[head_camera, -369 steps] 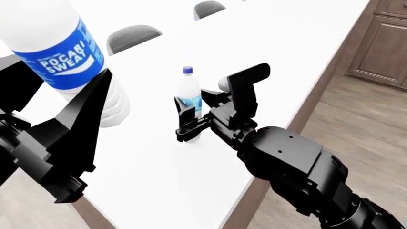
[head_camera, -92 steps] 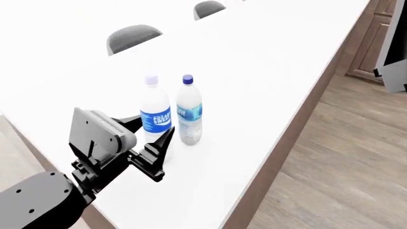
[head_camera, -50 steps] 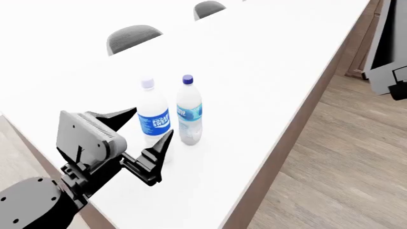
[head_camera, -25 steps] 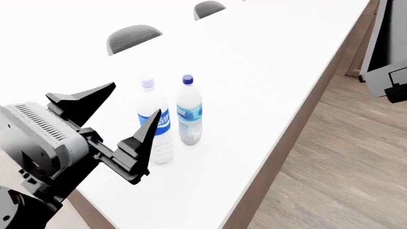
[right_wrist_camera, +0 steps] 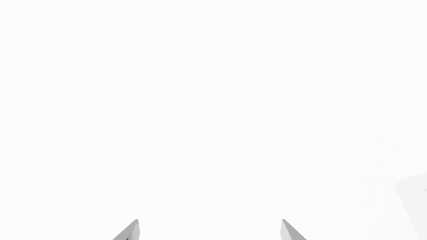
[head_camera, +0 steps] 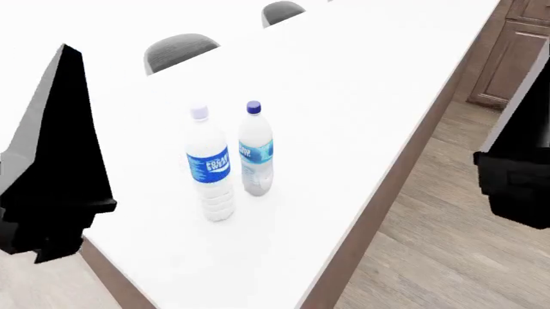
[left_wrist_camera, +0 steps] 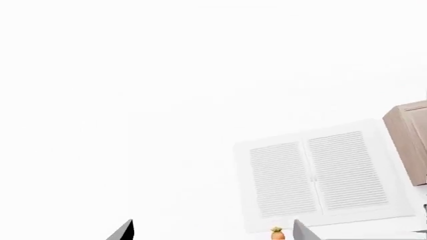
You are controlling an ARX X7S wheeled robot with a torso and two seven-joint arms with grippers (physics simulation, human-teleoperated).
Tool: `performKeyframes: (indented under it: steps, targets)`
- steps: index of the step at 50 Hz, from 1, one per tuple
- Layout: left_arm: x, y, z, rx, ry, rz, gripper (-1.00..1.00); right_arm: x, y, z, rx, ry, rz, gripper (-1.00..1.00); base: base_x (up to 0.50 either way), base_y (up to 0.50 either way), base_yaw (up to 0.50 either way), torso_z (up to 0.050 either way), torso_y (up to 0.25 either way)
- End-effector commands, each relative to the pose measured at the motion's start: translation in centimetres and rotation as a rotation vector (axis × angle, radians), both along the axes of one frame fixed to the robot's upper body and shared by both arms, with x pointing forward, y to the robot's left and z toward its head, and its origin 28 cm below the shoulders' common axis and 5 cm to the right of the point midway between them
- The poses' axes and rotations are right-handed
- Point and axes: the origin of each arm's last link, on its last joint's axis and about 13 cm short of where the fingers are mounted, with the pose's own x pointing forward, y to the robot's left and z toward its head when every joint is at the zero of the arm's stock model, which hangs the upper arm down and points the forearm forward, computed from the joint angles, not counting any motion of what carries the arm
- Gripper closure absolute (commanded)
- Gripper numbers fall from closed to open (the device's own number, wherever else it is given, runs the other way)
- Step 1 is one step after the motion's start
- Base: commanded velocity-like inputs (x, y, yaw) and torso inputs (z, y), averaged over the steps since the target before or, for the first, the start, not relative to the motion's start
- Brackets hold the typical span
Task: Move the drinks to the dining counter.
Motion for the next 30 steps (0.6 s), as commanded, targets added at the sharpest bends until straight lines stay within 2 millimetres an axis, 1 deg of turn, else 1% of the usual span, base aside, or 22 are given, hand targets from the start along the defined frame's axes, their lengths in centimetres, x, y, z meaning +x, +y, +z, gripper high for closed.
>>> performKeyframes:
  steps: [1, 3, 4, 5, 7, 10, 11, 12, 14, 16, 17, 19, 26, 30]
  targets:
    - [-2.8, -0.5, 1.2, -0.176, -0.271, 0.026, -1.0, -2.2, 1.3, -0.7, -0.01, -0.33, -0.17, -1.0, 0.0, 0.0, 0.0, 0.0, 0.0]
    - [-3.0, -0.7, 0.9, -0.15, -0.314, 0.046, -1.0, -2.4, 1.5, -0.9, -0.012, -0.373, -0.18, -1.0, 0.0, 0.0, 0.0, 0.0, 0.0]
    - [-3.1, -0.8, 0.8, -0.16, -0.295, 0.031, -1.0, -2.4, 1.5, -1.0, 0.002, -0.363, -0.184, -1.0, 0.0, 0.0, 0.0, 0.0, 0.0]
    - [-3.2, -0.9, 0.8, -0.183, -0.338, 0.039, -1.0, -2.4, 1.6, -1.1, 0.001, -0.389, -0.189, -1.0, 0.0, 0.0, 0.0, 0.0, 0.0]
    - [-3.2, -1.0, 0.8, -0.202, -0.363, 0.044, -1.0, -2.4, 1.7, -1.3, 0.01, -0.402, -0.192, -1.0, 0.0, 0.0, 0.0, 0.0, 0.0]
    - [-3.1, -1.3, 0.5, -0.182, -0.413, 0.059, -1.0, -2.2, 1.8, -1.4, 0.022, -0.415, -0.204, -1.0, 0.0, 0.0, 0.0, 0.0, 0.0]
    - [-3.2, -1.4, 0.4, -0.231, -0.407, 0.027, -1.0, -2.0, 1.8, -1.3, 0.023, -0.415, -0.213, -1.0, 0.0, 0.0, 0.0, 0.0, 0.0]
    - [-3.3, -1.5, 0.4, -0.235, -0.456, 0.037, -1.0, -2.0, 1.9, -1.4, 0.024, -0.421, -0.21, -1.0, 0.0, 0.0, 0.0, 0.0, 0.0]
    - [-3.3, -1.7, 0.3, -0.251, -0.467, 0.022, -1.0, -1.9, 1.9, -1.4, 0.031, -0.424, -0.213, -1.0, 0.0, 0.0, 0.0, 0.0, 0.0]
    - [-3.3, -1.8, 0.3, -0.249, -0.525, 0.032, -1.0, -2.0, 2.0, -1.3, 0.039, -0.435, -0.212, -1.0, 0.0, 0.0, 0.0, 0.0, 0.0]
    - [-3.4, -1.9, 0.3, -0.26, -0.507, 0.006, -1.0, -2.1, 2.1, -1.3, 0.045, -0.471, -0.218, -1.0, 0.0, 0.0, 0.0, 0.0, 0.0]
    - [-3.2, -2.0, 0.3, -0.264, -0.53, 0.03, -1.0, -2.2, 2.3, -1.3, 0.039, -0.509, -0.238, -1.0, 0.0, 0.0, 0.0, 0.0, 0.0]
    - [-3.0, -1.8, 0.9, -0.321, -0.581, 0.09, -1.0, -2.4, 2.6, -1.5, 0.057, -0.551, -0.253, -1.0, 0.0, 0.0, 0.0, 0.0, 0.0]
    - [-3.1, -1.9, 0.8, -0.309, -0.592, 0.084, -1.0, -2.5, 2.6, -1.4, 0.06, -0.571, -0.257, -1.0, 0.0, 0.0, 0.0, 0.0, 0.0]
